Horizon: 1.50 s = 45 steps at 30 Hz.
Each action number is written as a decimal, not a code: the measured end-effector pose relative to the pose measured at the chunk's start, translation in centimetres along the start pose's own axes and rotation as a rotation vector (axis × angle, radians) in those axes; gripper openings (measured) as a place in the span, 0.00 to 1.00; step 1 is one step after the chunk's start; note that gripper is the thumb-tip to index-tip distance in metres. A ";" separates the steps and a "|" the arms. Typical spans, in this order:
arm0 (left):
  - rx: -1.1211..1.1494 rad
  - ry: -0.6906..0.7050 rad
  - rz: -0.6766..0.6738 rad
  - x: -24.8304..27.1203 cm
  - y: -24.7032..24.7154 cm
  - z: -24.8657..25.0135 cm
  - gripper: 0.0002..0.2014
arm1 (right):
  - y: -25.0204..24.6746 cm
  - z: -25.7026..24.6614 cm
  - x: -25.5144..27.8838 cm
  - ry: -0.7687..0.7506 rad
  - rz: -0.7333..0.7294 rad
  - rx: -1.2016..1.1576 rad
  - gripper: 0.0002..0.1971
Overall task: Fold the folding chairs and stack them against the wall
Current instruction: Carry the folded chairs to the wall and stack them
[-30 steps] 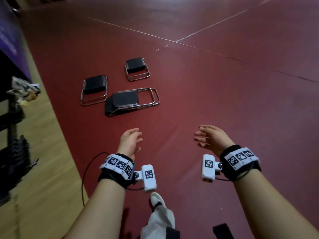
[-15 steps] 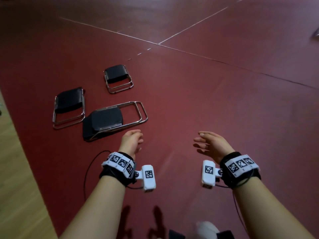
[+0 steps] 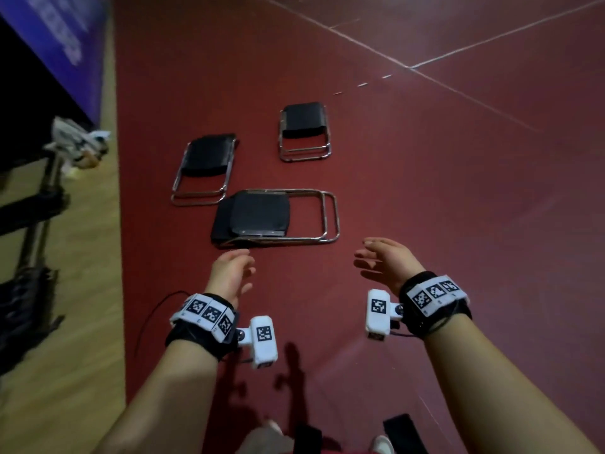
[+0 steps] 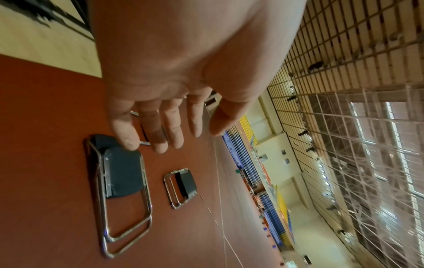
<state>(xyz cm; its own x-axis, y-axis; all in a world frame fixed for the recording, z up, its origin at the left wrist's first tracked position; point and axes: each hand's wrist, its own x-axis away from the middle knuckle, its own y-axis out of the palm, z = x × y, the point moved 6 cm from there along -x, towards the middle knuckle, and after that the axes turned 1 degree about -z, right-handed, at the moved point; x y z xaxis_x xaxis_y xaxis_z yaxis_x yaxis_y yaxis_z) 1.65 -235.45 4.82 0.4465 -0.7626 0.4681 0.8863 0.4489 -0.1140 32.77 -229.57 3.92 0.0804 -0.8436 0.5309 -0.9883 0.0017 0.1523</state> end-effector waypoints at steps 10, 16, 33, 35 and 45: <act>0.078 -0.046 0.139 -19.8 -15.5 5.9 0.10 | 22.6 -2.9 -16.5 0.067 -0.119 0.110 0.08; 0.056 -0.034 0.138 -30.9 -22.6 13.3 0.09 | 36.2 -6.5 -24.0 0.088 -0.134 0.074 0.05; -0.018 -0.045 0.063 -66.0 -19.3 32.1 0.09 | 52.3 -20.4 -55.6 0.148 -0.110 -0.022 0.03; -0.023 -0.031 0.044 -69.7 -17.7 35.1 0.09 | 52.8 -23.7 -58.9 0.125 -0.087 -0.037 0.04; -0.155 -0.016 -0.231 -87.1 -6.8 44.8 0.10 | 51.1 -31.2 -70.2 0.080 0.200 -0.186 0.04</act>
<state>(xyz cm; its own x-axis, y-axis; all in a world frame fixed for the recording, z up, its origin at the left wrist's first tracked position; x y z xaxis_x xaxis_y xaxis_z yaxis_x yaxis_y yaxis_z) -48.82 -151.23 4.09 0.2296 -0.8284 0.5110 0.9732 0.1865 -0.1349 -19.37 -153.52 0.41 -0.0970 -0.7717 0.6286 -0.9454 0.2689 0.1842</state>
